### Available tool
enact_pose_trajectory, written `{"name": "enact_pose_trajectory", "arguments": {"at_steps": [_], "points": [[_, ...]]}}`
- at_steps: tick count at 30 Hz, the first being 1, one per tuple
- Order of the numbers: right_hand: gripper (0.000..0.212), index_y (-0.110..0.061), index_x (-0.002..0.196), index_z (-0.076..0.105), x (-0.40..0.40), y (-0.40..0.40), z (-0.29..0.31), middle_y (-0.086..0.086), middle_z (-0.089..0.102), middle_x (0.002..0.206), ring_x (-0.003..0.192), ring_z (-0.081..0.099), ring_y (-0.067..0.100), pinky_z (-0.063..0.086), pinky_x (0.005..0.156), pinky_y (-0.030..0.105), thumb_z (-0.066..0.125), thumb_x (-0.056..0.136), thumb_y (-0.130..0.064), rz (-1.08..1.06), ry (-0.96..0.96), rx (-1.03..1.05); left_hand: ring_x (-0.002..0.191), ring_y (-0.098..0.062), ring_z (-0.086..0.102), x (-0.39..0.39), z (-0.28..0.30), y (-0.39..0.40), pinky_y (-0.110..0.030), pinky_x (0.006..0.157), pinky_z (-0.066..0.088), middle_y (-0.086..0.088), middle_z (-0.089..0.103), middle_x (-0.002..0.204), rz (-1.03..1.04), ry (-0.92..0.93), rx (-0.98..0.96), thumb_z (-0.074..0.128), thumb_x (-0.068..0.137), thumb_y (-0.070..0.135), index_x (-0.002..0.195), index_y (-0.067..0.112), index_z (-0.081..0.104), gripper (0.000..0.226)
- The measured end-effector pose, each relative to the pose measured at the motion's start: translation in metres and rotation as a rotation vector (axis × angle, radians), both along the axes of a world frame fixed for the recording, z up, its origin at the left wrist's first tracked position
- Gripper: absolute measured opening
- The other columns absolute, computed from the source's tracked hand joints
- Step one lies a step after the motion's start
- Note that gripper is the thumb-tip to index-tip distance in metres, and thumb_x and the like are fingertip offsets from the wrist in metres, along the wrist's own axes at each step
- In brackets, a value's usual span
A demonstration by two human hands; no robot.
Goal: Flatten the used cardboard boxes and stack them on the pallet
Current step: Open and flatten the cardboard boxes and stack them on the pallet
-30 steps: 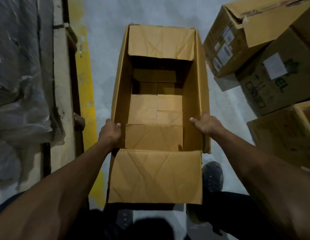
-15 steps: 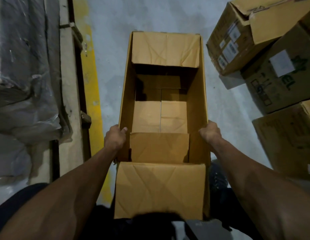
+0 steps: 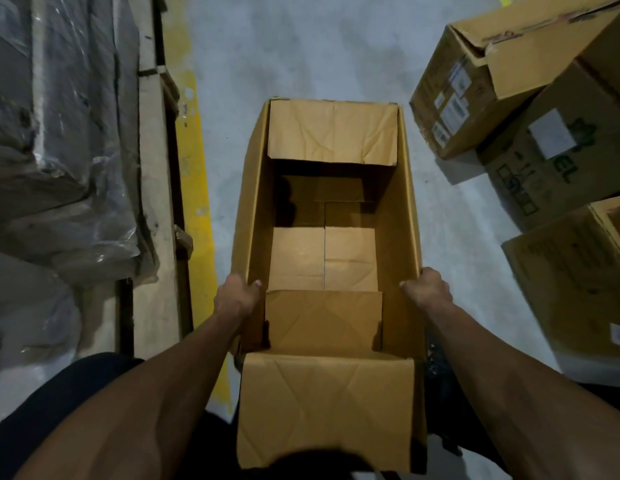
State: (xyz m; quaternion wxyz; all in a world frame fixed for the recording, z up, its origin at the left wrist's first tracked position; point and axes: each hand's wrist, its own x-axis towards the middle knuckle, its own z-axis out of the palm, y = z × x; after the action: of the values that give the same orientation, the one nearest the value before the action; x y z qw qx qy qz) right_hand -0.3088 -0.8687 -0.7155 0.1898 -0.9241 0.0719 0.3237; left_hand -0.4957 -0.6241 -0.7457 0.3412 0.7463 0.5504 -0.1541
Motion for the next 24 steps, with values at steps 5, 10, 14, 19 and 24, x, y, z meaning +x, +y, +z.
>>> {"name": "enact_pose_trajectory", "arguments": {"at_steps": [5,10,14,19,24], "points": [[0.024,-0.009,0.115,0.053,0.034,0.021,-0.001,0.005,0.051,0.088,0.075,0.052,0.019,0.042,0.061,0.03,0.057,0.102,-0.029,0.026,-0.051,0.009,0.105,-0.035,0.06,0.046,0.013,0.027,-0.045,0.086,0.053,-0.017,0.059,0.116,-0.066,-0.085,0.093,0.055,0.102,0.025,0.124,0.002,0.049,0.032],[0.033,-0.009,0.127,0.05,0.09,0.06,-0.002,0.009,0.054,0.105,0.091,0.055,0.024,0.043,0.065,0.033,0.057,0.102,-0.029,0.065,-0.13,0.055,0.137,-0.03,0.04,0.121,0.029,0.047,-0.04,0.115,0.032,-0.015,0.042,0.15,-0.309,-0.322,0.372,0.052,0.1,0.017,0.146,0.006,0.039,0.049],[0.042,-0.011,0.136,0.045,0.121,0.086,-0.008,0.014,0.059,0.123,0.109,0.06,0.033,0.044,0.074,0.037,0.06,0.1,-0.027,0.077,-0.206,0.075,0.133,-0.024,0.047,0.187,0.03,0.03,-0.037,0.113,0.039,-0.011,0.05,0.145,-0.19,-0.53,0.085,0.056,0.101,0.028,0.146,0.007,0.043,0.051],[0.035,-0.01,0.133,0.049,0.125,0.093,-0.019,0.014,0.06,0.122,0.109,0.06,0.032,0.041,0.073,0.034,0.058,0.1,-0.015,0.093,-0.21,0.062,0.114,-0.025,0.06,0.255,0.017,0.032,-0.035,0.098,0.053,-0.012,0.06,0.129,0.828,-0.863,-0.808,0.066,0.095,0.031,0.128,0.009,0.057,0.04],[0.035,-0.01,0.133,0.05,0.126,0.094,-0.023,0.015,0.061,0.124,0.11,0.061,0.032,0.044,0.074,0.033,0.058,0.099,-0.012,0.083,-0.208,0.076,0.11,-0.035,0.066,0.29,0.016,0.048,-0.049,0.093,0.056,-0.024,0.065,0.123,1.127,-1.038,-0.915,0.06,0.096,0.004,0.132,0.004,0.056,0.036]]}}
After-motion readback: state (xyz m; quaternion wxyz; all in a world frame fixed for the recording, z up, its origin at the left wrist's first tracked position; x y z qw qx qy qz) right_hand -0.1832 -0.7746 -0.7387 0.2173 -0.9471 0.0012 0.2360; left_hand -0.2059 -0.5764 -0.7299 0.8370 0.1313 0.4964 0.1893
